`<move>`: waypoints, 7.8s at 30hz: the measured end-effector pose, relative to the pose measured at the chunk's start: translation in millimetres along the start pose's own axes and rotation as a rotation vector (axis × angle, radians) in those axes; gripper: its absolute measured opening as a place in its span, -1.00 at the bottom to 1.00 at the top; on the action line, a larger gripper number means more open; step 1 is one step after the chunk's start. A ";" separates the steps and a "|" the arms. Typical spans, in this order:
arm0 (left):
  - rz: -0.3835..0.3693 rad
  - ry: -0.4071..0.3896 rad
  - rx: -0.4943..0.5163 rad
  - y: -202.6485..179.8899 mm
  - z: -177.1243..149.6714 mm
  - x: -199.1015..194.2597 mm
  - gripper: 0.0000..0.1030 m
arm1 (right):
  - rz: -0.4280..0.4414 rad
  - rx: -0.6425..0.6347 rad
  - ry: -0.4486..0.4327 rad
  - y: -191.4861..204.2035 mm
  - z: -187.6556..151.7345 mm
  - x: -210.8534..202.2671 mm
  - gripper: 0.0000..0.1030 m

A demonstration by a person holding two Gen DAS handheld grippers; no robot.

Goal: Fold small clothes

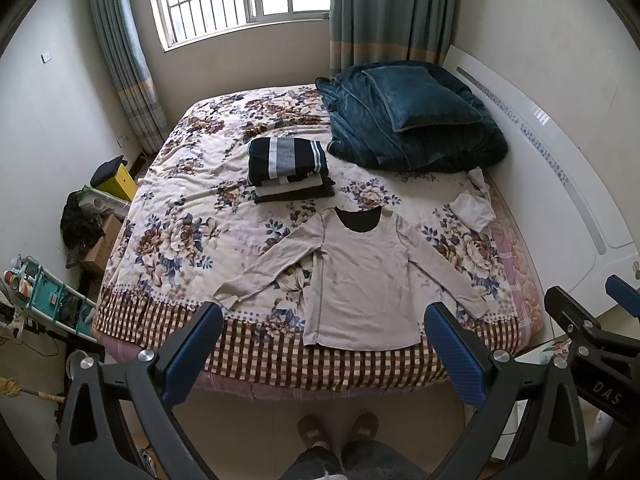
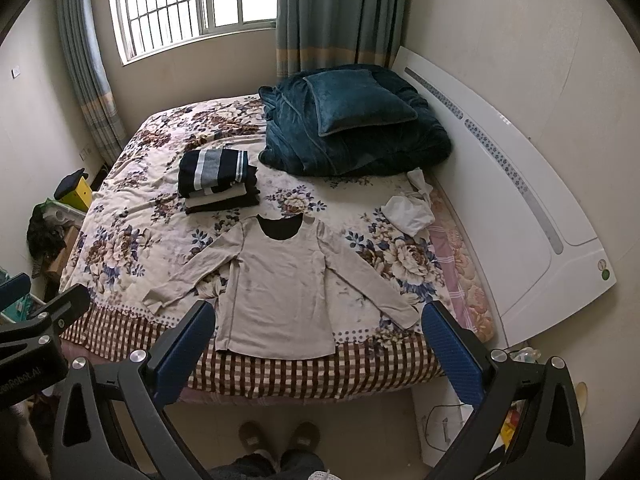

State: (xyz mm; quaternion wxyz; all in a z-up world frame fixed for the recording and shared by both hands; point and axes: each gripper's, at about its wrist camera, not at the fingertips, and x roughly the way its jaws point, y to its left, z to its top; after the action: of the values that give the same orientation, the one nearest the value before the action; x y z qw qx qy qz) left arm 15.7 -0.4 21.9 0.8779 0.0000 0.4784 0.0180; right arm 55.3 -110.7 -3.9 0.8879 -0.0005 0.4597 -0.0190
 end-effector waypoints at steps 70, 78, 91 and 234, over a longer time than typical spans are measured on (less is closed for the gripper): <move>0.131 0.509 0.115 -118.4 -44.1 568.7 1.00 | -0.129 1.401 0.419 -307.4 -261.4 632.1 0.99; 0.124 0.526 0.092 -116.4 -31.4 634.7 1.00 | -0.325 1.554 0.236 -310.5 -263.4 676.4 -0.28; 0.160 0.431 -0.028 -20.2 31.7 636.2 1.00 | -0.208 0.955 0.083 -214.7 -24.8 668.0 -0.87; 0.029 0.271 -0.097 108.7 97.0 733.5 0.74 | 0.068 0.909 0.799 -205.5 -240.3 631.7 -0.06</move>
State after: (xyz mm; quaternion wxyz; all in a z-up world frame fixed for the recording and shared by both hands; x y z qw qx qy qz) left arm 491.0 133.2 -539.8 0.8040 -0.0381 0.5909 0.0538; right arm 216.6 -333.6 -654.6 0.5577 0.4008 0.7032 -0.1841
